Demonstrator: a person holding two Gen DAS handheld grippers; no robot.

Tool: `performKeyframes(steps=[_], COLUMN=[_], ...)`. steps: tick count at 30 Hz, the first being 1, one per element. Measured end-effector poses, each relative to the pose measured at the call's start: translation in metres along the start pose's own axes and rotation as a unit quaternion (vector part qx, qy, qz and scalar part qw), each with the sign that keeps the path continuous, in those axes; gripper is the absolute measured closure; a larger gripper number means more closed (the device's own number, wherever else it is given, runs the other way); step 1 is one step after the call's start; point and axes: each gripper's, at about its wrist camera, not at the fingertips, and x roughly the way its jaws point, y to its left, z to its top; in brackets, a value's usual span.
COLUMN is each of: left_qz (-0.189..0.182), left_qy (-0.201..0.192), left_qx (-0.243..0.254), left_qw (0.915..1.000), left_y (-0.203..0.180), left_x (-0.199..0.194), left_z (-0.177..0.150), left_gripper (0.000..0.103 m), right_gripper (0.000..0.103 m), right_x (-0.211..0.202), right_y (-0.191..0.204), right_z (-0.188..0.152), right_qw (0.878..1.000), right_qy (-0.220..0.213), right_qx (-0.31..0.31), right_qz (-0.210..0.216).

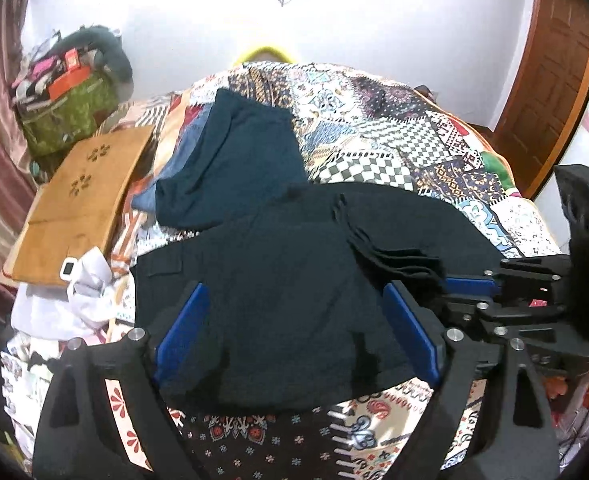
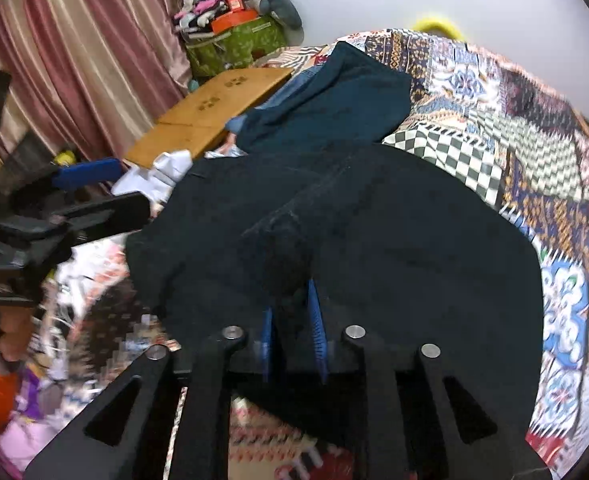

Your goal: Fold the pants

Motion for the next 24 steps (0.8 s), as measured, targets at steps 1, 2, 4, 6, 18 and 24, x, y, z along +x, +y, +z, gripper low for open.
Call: performKeyframes(steps=[1,2,4,6,18,24], left_qz=[0.0,-0.002,-0.005,-0.008,-0.034,-0.041], left_qy=[-0.003,-0.007,-0.015,-0.022,-0.011,0.041], left_qx=[0.004,0.008,0.016,0.02,0.055,0.064], left_qw=[1.0,0.9999,0.9997,0.9995,0.9978,0.9963], left_y=[-0.003,-0.006,-0.013,-0.019,-0.065,-0.082], left_x=[-0.001,-0.002,-0.005,-0.006,0.038,0.089], left_z=[0.003,0.005,0.012,0.018,0.069,0.077], left_gripper=[0.012,0.012,0.012,0.011,0.011,0.011], right_gripper=[0.084,0.083,0.081,0.079,0.066,0.066], right_x=[-0.005,-0.014,-0.027,-0.041,-0.09,-0.06], right_y=[-0.002,-0.007,-0.011,-0.015,-0.085,-0.11], right_z=[0.0,0.0,-0.001,-0.001,0.019,0.019], right_qw=[1.0,1.0,0.999,0.999,0.987,0.989], right_qy=[-0.003,-0.008,-0.024,-0.041,-0.122,-0.085], right_qx=[0.008,0.016,0.024,0.028,0.084,0.1], right_qz=[0.006,0.01,0.013,0.007,-0.064,-0.075])
